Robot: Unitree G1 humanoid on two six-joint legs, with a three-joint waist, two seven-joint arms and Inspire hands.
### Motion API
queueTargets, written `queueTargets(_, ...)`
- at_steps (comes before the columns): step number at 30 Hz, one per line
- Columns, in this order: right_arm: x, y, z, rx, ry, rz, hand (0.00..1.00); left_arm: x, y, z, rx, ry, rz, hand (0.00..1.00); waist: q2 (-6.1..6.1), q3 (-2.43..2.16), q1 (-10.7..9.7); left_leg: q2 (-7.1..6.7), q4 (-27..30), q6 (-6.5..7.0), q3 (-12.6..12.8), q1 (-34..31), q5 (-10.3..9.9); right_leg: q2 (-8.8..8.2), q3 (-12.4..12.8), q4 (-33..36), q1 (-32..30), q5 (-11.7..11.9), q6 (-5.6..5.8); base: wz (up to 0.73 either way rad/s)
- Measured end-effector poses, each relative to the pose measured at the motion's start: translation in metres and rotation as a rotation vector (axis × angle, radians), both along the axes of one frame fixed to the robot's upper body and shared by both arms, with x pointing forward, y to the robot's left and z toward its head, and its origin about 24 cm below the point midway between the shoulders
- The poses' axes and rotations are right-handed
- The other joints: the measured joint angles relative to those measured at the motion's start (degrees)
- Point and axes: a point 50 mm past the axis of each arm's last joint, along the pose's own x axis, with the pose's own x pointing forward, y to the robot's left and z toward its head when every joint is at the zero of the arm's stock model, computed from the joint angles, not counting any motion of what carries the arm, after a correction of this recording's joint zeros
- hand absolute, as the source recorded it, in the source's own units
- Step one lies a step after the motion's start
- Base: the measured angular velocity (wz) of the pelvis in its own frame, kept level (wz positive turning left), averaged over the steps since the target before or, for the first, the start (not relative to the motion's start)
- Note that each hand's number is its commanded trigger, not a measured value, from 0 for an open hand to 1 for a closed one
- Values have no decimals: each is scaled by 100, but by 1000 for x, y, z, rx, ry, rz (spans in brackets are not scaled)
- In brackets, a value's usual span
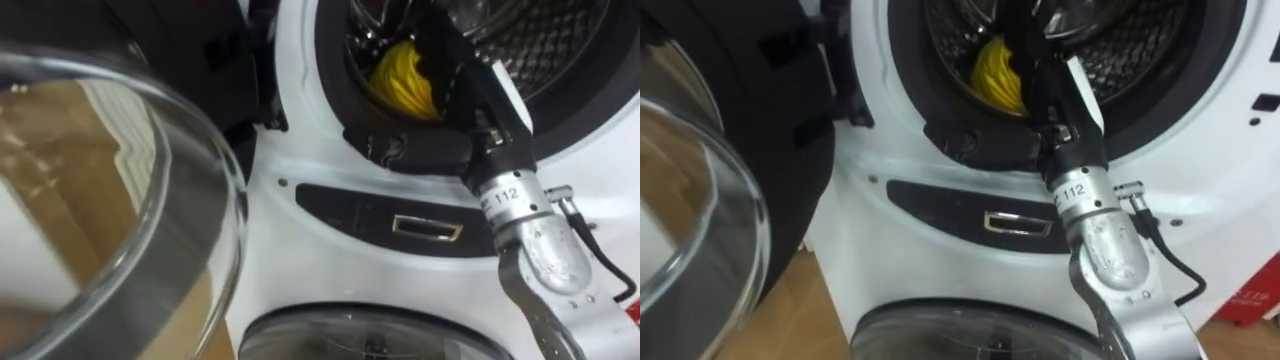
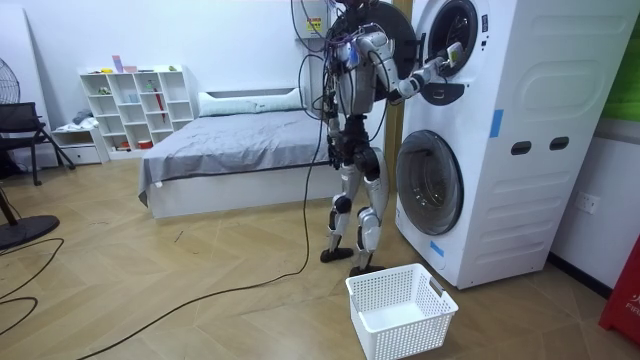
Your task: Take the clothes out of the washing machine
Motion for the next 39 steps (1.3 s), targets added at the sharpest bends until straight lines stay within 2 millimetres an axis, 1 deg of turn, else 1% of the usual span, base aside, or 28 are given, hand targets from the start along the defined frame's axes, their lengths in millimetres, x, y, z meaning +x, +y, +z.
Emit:
queueTargets(3, 1, -2, 3, 126, 30, 47, 0, 0, 0, 0, 3, -4, 3, 0, -23, -4, -110, 27, -3, -15, -6, 1, -12, 12, -7, -66, 28, 0, 1, 0)
queueTargets(5, -1, -7, 11, 216, 18, 62, 0, 0, 1, 1, 13, -8, 6, 0, -20, -2, -140, 49, -8, -38, -10, 5, -39, 62, -2, -133, 60, 1, 0, 0)
queueTargets(8, -4, -18, 22, 276, -20, 37, 0, -3, 4, 1, 20, -16, 37, 0, -1, 8, -175, 73, -44, -51, -13, 4, -53, 85, -4, -188, 72, 6, -5, 0)
queueTargets(9, -5, -22, 24, 284, -27, 30, 0, -2, 4, 2, 21, -18, 39, 0, 14, 12, -187, 82, -51, -53, -14, 7, -54, 87, -6, -198, 76, 6, -6, 6)
queueTargets(10, -5, -26, 26, 293, -35, 22, 0, 0, 4, 2, 22, -31, 43, 0, 25, 4, -199, 94, -55, -56, -20, 7, -55, 87, -9, -212, 92, 6, -7, 7)
queueTargets(15, -7, -25, 29, 301, -47, 49, 0, -4, 6, 3, 28, -35, 55, 0, 121, 19, -270, 112, -97, -57, -56, 44, -55, 92, -11, -253, 137, 9, -11, 2)
queueTargets(22, -7, -26, 28, 331, -30, 61, 0, -11, 4, 2, 22, -17, 62, 0, 108, 9, -327, 117, -94, -62, -98, 67, -59, 87, -40, -264, 189, 9, -11, 2)
queueTargets(25, -5, -27, 26, 298, -19, 39, 0, -18, 2, 1, 12, 0, 71, 0, 103, 7, -391, 121, -91, -63, -157, 101, -59, 77, -138, -265, 241, 8, -10, 12)
queueTargets(29, -4, -27, 23, 201, -24, 1, 0, -19, -1, 0, -11, 9, 74, 0, 78, 0, -378, 122, -92, -63, -157, 112, -60, 75, -179, -264, 255, 7, -9, 1)
queueTargets(30, -3, -26, 22, 171, -23, -7, 0, -18, -2, 0, -16, 6, 73, 0, 56, 5, -354, 122, -94, -63, -144, 128, -60, 79, -176, -261, 258, 7, -9, -5)
queueTargets(32, -3, -26, 20, 127, -25, -23, 0, -16, -1, 1, -14, -4, 74, 0, 2, -3, -342, 124, -92, -64, -165, 130, -59, 76, -177, -260, 262, 7, -9, -2)
queueTargets(34, -3, -25, 18, 48, -36, -43, 0, -14, -1, 1, -13, -14, 74, 0, -76, -9, -330, 125, -88, -64, -159, 135, -59, 77, -176, -260, 269, 3, -15, 0)
queueTargets(36, -1, -28, 16, -22, -35, -53, 0, -12, 0, 2, -12, -25, 75, 0, -144, -1, -291, 124, -89, -64, -156, 139, -60, 78, -175, -261, 277, 1, -19, 0)
queueTargets(38, 2, -32, 11, -118, -13, -68, 0, -10, 0, 2, -12, -30, 73, 0, -224, -3, -250, 122, -89, -65, -150, 144, -60, 83, -176, -260, 281, 1, -19, 0)
queueTargets(39, 2, -33, 10, -139, -13, -70, 0, -10, 0, 2, -12, -30, 73, 0, -234, 0, -244, 122, -89, -65, -153, 144, -60, 84, -177, -260, 281, 1, -19, 0)
